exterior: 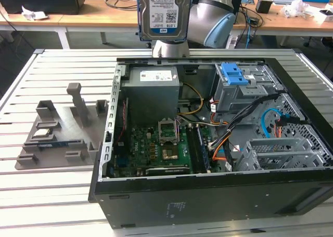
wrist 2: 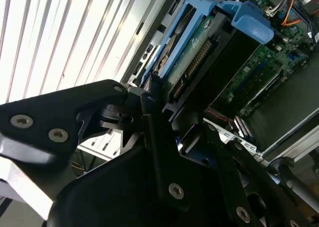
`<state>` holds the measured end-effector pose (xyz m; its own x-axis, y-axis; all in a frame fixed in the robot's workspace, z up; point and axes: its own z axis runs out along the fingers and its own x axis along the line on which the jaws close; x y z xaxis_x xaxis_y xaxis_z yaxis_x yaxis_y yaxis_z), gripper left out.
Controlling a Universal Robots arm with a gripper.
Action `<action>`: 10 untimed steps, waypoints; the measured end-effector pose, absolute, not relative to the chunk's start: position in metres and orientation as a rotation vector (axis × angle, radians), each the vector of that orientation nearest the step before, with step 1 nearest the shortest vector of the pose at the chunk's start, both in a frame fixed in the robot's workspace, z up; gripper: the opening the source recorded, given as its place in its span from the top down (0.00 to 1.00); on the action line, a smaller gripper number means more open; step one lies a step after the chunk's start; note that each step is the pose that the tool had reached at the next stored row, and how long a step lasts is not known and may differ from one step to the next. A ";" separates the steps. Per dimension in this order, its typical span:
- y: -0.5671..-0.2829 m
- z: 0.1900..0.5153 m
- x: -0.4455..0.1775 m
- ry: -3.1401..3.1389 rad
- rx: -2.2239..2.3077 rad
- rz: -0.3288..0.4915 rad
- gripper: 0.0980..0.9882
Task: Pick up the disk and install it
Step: 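Pick up the disk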
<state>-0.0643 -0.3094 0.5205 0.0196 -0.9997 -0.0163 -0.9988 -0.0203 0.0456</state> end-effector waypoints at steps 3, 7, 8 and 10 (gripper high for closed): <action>-0.309 0.521 -0.048 -2.183 2.228 -0.068 0.70; -0.309 0.521 -0.029 -2.184 2.228 -0.068 0.70; -0.309 0.521 -0.023 -2.184 2.228 -0.068 0.70; -0.309 0.521 -0.016 -2.184 2.228 -0.068 0.70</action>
